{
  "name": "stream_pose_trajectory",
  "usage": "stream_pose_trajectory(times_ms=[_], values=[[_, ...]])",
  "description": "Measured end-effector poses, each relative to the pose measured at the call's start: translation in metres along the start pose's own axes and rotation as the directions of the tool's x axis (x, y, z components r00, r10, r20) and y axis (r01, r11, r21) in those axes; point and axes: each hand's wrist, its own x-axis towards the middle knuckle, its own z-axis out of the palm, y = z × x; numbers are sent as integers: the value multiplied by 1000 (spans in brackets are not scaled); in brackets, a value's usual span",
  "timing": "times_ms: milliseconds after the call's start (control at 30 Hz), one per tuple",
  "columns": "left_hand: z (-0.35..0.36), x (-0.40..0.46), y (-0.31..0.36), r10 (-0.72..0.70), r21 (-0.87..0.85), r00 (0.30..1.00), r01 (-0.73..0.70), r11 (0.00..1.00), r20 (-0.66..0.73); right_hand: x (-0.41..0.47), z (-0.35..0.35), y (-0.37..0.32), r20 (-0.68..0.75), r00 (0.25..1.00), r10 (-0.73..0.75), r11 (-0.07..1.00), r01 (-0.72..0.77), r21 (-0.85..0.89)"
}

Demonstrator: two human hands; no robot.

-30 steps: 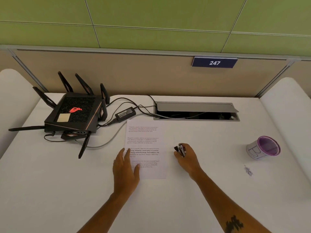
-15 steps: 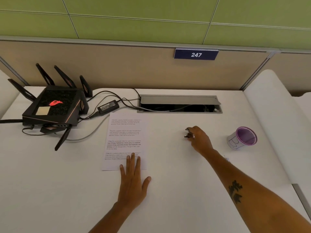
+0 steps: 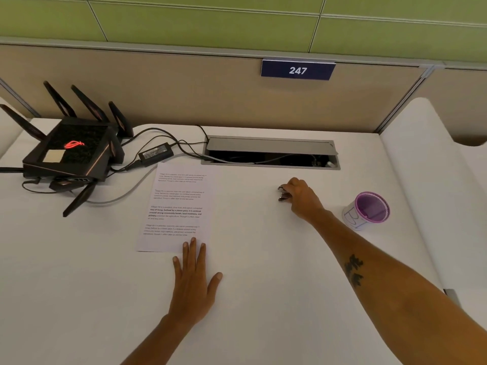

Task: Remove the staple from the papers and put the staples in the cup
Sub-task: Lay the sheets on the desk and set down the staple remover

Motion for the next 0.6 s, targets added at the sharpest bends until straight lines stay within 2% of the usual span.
stream_pose_trajectory(times_ms=[333, 500, 600], values=[[-2, 0, 17, 0, 7, 1000, 0, 1000, 4, 0, 3, 5, -26, 1000, -3, 999, 4, 40], [1, 0, 25, 20, 11, 1000, -20, 1000, 15, -35, 14, -5, -169, 978, 120, 982, -92, 162], [5, 1, 34, 39, 3, 999, -39, 999, 14, -72, 26, -8, -258, 957, 130, 984, -92, 153]])
